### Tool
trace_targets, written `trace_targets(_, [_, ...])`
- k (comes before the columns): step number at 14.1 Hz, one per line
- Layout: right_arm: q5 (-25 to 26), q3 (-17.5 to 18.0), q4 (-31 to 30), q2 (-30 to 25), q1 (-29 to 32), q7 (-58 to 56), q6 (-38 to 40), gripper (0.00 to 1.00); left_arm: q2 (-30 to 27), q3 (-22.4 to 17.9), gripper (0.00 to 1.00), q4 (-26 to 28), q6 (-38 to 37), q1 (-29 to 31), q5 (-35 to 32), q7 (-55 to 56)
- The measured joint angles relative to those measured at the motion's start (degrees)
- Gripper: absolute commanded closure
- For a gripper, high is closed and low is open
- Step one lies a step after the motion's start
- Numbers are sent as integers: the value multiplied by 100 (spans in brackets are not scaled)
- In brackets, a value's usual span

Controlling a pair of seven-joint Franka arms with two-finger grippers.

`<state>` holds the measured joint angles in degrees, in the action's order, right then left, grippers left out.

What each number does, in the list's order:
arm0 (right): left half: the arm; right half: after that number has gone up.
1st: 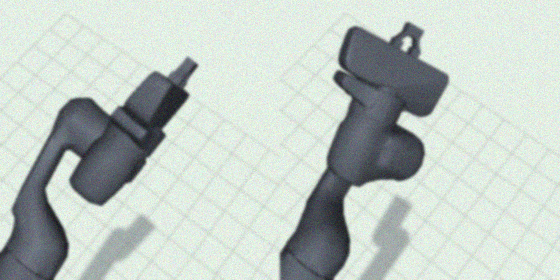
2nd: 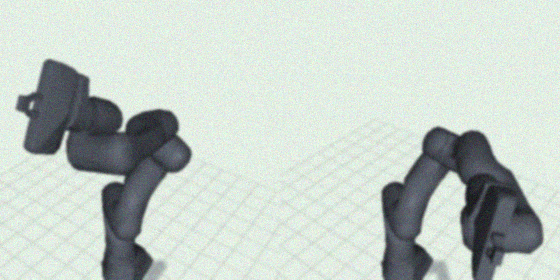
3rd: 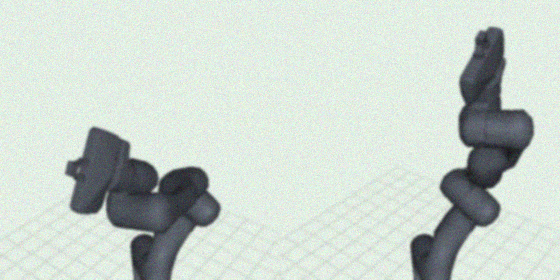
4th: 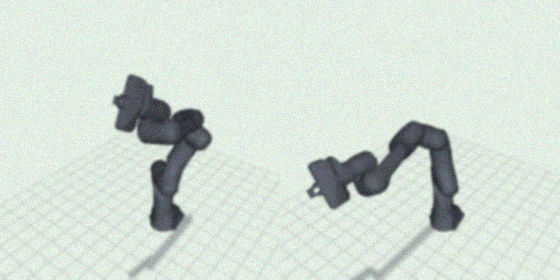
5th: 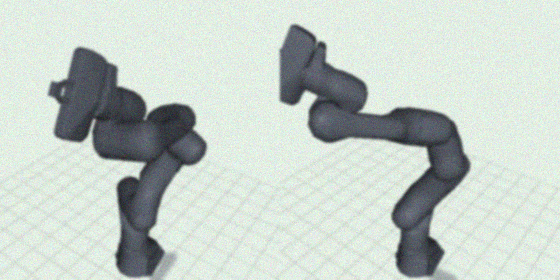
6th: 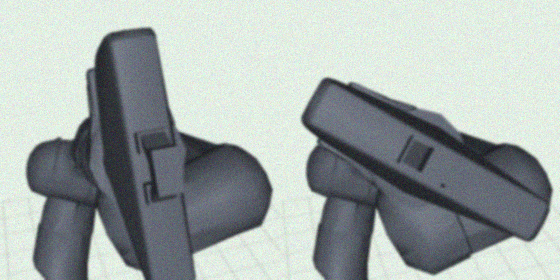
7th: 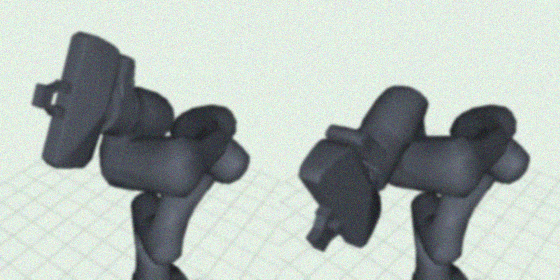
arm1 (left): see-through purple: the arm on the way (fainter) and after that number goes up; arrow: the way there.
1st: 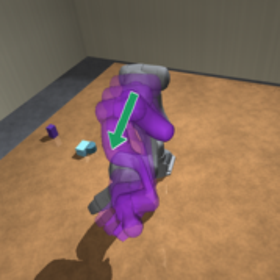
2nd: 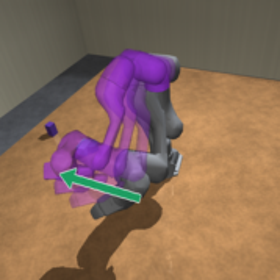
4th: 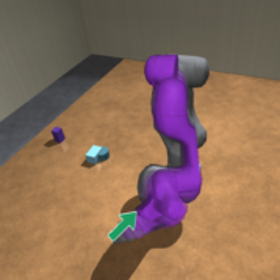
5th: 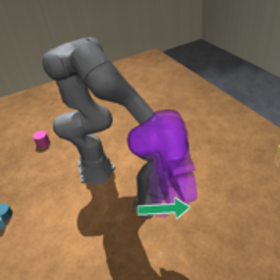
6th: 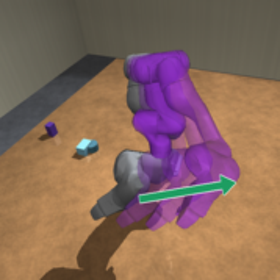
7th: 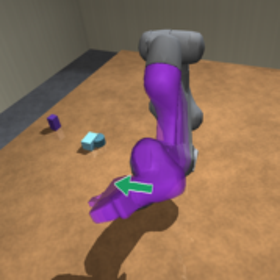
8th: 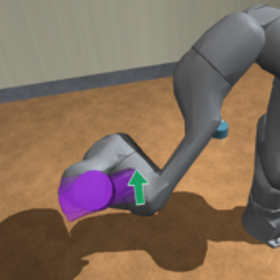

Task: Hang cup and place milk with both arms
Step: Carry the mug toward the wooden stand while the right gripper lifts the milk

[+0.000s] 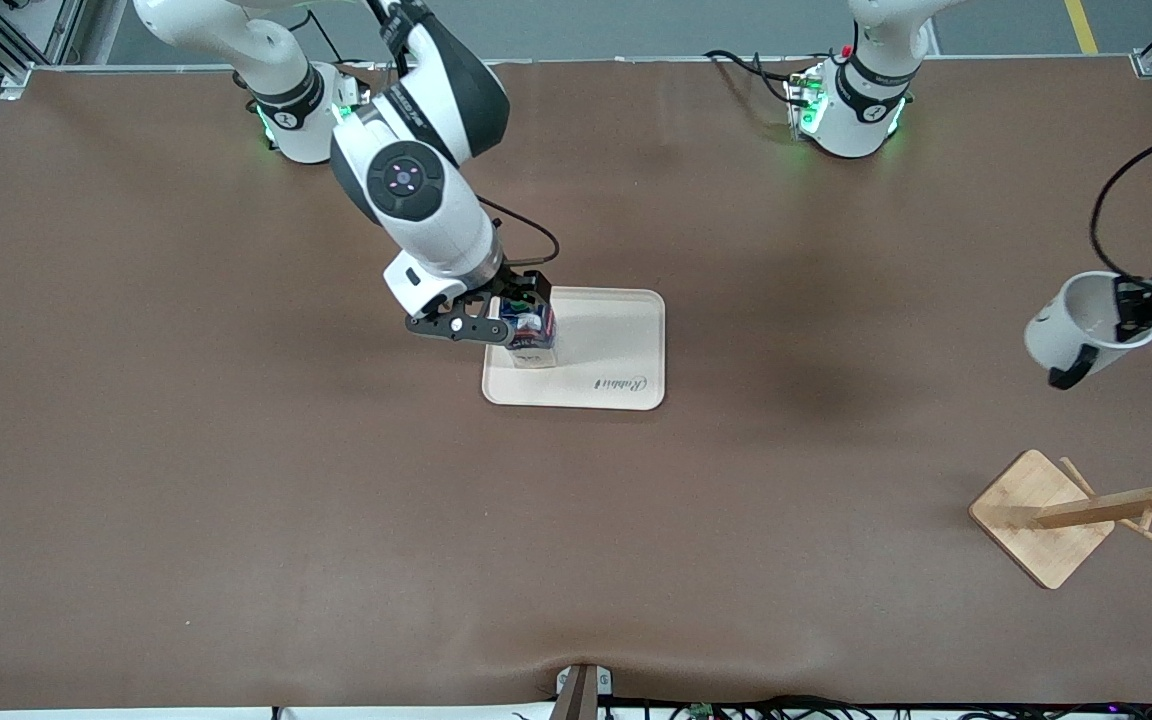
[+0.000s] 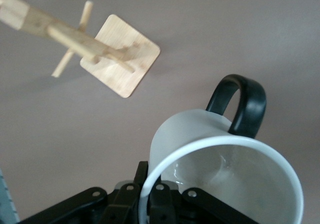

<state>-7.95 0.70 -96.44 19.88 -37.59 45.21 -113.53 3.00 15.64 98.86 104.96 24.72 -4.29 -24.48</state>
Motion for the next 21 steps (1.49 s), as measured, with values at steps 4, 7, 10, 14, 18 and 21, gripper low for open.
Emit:
trace_targets(4, [123,0,-8,127,-183,372,-181,0,86,0,100,29,128,456,0,-980])
trace_targets(7, [126,-1,-11,185,-217,378,-200,0,360,0,100,-18,523,679,0,-1286])
trace_targets(10, [182,-1,-46,301,-314,379,-426,0,799,-2,100,-402,628,801,6,-1298])
trace_targets(14, [255,-6,-275,401,-421,386,-831,100,1179,2,100,-812,629,838,11,-1301])
trace_targets(18, [249,-33,-277,324,-421,932,-684,100,1346,8,100,-987,629,837,19,-1294])
trace_targets(21, [203,-60,129,302,-404,1573,-228,100,1374,20,100,-1019,629,837,20,-1291])
